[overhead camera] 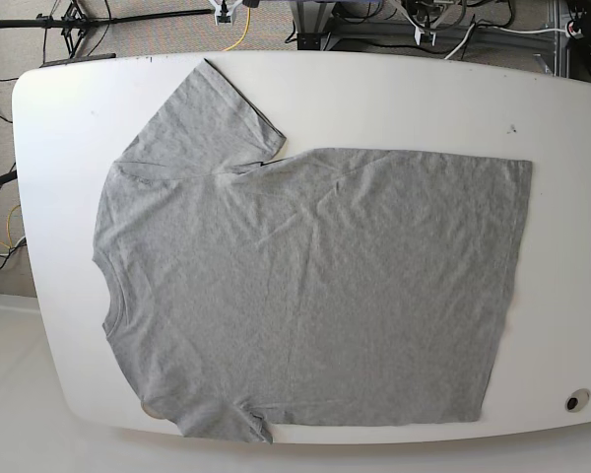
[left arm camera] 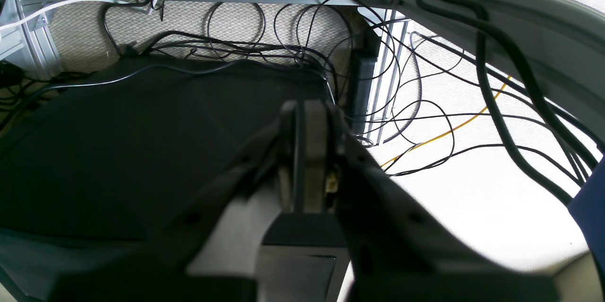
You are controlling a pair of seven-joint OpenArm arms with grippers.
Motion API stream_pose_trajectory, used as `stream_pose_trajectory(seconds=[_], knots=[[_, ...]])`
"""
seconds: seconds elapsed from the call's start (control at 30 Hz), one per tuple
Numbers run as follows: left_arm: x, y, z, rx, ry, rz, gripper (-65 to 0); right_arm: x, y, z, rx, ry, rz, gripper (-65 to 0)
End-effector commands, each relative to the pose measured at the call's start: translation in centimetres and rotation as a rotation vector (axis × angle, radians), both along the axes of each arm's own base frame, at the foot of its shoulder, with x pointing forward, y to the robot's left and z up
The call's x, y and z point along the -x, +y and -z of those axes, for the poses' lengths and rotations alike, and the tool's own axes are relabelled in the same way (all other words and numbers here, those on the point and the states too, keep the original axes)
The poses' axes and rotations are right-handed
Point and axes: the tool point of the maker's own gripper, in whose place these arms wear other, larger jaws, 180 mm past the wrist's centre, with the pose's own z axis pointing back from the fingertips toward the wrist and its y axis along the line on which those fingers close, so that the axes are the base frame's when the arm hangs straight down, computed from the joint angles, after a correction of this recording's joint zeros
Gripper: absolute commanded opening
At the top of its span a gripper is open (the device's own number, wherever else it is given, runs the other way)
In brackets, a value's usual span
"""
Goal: Fold the T-shirt properly
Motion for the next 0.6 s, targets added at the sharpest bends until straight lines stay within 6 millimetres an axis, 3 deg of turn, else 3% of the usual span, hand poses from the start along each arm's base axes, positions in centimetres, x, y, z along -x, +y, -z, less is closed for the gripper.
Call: stream_pose_trajectory(seconds=[0.0, 0.57], knots=[[-0.4, 0.1, -0.1, -0.001, -0.030, -0.027, -64.4, 0.8, -1.2, -0.1, 0.021, -0.019, -0.001, -65.0], [1.6, 0.4, -0.8, -0.008, -0.102, -0.004, -64.6, 3.3, -3.7, -0.8, 0.060, -0.097, -0.014, -65.0]])
